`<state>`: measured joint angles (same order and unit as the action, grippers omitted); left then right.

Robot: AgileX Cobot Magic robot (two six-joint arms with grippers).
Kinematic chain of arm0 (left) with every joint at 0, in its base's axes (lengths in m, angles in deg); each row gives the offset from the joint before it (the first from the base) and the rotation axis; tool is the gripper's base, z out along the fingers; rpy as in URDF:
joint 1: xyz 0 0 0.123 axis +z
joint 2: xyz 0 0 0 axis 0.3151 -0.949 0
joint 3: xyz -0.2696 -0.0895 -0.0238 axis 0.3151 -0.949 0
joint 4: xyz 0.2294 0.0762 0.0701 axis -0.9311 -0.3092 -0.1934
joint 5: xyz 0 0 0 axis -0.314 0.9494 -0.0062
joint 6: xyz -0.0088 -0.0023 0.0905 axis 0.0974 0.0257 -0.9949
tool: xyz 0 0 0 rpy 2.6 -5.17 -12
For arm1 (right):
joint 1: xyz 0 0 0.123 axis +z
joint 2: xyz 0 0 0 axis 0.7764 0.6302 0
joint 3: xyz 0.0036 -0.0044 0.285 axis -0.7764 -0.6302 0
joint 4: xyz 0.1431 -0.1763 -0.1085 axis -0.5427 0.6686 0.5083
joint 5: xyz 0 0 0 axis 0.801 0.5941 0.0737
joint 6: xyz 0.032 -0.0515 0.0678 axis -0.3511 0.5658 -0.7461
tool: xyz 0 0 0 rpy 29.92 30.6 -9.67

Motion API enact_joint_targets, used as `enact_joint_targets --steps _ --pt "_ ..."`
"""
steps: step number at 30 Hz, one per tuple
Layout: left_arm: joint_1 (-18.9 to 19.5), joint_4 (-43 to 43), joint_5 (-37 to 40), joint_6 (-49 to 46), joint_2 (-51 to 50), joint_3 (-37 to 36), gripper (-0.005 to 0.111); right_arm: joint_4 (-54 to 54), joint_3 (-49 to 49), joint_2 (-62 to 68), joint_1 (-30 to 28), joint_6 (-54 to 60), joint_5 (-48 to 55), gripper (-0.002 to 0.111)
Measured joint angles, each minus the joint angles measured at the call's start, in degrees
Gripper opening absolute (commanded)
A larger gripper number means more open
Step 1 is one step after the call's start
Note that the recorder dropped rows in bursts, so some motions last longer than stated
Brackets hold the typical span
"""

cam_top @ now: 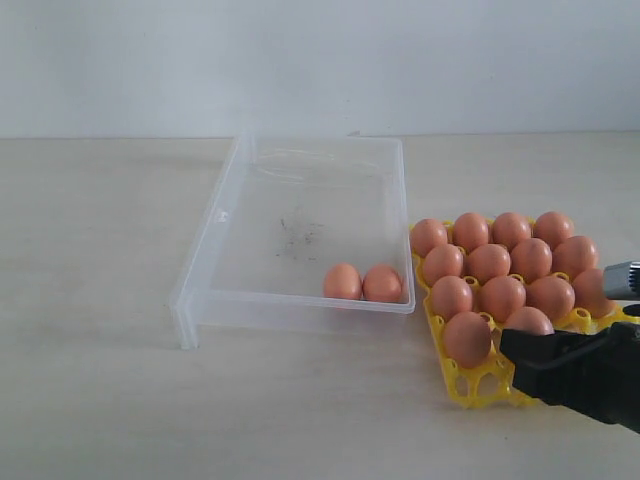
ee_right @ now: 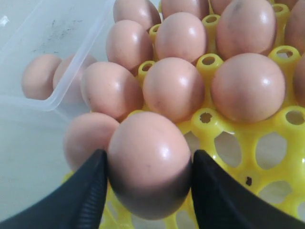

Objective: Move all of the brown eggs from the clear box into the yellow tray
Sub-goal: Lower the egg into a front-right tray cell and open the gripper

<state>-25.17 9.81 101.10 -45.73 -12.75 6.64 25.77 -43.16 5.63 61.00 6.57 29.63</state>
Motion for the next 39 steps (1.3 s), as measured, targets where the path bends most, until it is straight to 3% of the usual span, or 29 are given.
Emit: enact_joint_targets --steps 13,17,21,22,39 --pt "0.0 0.0 0.0 0.0 0.0 0.0 0.004 1.52 0.12 0.0 0.0 -0.53 0.22 0.002" --pt "0.0 0.0 0.0 0.0 0.0 0.0 0.004 1.8 0.12 0.0 0.0 -0.53 0.22 0.025" --pt "0.0 0.0 0.0 0.0 0.0 0.0 0.004 1.8 0.12 0.0 0.0 -0.53 0.22 0.057" --pt "0.0 0.0 0.0 0.0 0.0 0.0 0.004 1.98 0.12 0.0 0.0 -0.53 0.22 0.059" --pt "0.0 0.0 0.0 0.0 0.0 0.0 0.004 2.6 0.12 -0.09 0.0 -1.51 -4.54 0.059"
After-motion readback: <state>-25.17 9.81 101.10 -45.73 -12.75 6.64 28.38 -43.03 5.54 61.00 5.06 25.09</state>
